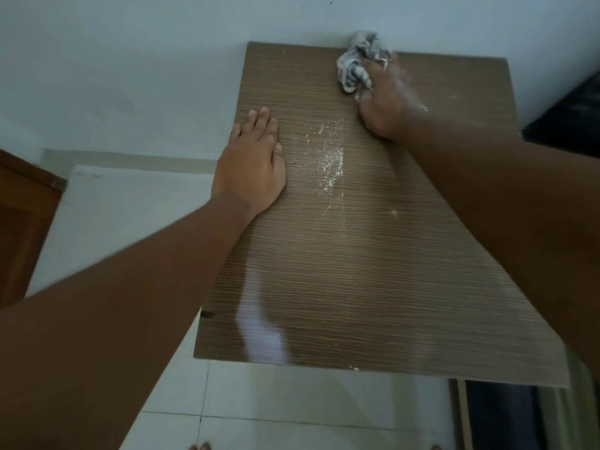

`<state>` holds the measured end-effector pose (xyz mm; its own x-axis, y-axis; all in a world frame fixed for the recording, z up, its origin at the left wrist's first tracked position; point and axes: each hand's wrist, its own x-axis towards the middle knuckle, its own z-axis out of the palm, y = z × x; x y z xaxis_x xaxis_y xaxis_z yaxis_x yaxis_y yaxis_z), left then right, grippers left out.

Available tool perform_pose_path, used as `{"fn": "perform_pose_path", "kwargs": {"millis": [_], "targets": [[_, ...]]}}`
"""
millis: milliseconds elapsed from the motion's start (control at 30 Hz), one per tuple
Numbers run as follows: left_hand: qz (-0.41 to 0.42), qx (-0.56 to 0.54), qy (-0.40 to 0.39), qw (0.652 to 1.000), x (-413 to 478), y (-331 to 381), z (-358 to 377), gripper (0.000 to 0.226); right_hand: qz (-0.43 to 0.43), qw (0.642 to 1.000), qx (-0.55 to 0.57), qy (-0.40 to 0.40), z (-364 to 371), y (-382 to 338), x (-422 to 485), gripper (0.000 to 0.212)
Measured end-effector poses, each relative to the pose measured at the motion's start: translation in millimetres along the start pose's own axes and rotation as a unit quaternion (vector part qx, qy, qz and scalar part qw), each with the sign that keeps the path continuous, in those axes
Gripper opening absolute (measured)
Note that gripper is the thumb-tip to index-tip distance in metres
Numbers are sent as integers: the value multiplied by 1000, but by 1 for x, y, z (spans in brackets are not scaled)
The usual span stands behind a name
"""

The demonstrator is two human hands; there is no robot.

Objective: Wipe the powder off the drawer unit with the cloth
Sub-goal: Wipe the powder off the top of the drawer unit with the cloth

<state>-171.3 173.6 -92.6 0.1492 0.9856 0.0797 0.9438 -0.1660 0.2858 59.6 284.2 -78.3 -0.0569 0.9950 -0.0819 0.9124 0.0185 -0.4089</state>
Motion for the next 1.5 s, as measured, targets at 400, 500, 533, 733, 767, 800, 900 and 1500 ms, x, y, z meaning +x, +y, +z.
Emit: {"fn": "perform_pose_path", "kwargs": {"millis": [400,500,533,733,767,800,900,1500], "targets": [[1,15,6,1000,1,2,-1,52,-150,987,6,-49,23,-15,-70,53],[-3,13,6,1000,-1,2,-1,53,-173,983,13,-59,27,-14,-93,51],[-6,13,4,1000,-1,2,-1,54,-177,982,11,-62,28,-13,-101,51],[-19,10,4,1000,-6,4,-4,54,-214,974,2,-72,30,-13,-159,51],[-19,9,1,1000,-8,5,-5,54,-221,972,3,-77,31,-13,-170,52],[-19,8,-1,1000,-9,7,-6,54,-227,970,1,-84,31,-14,-181,53],[-22,3,-4,1000,-13,7,-8,54,-247,965,-7,-90,33,-15,-214,56],[-5,-29,-22,999,-18,4,-11,53,-321,939,28,-118,54,-24,-349,55]]}}
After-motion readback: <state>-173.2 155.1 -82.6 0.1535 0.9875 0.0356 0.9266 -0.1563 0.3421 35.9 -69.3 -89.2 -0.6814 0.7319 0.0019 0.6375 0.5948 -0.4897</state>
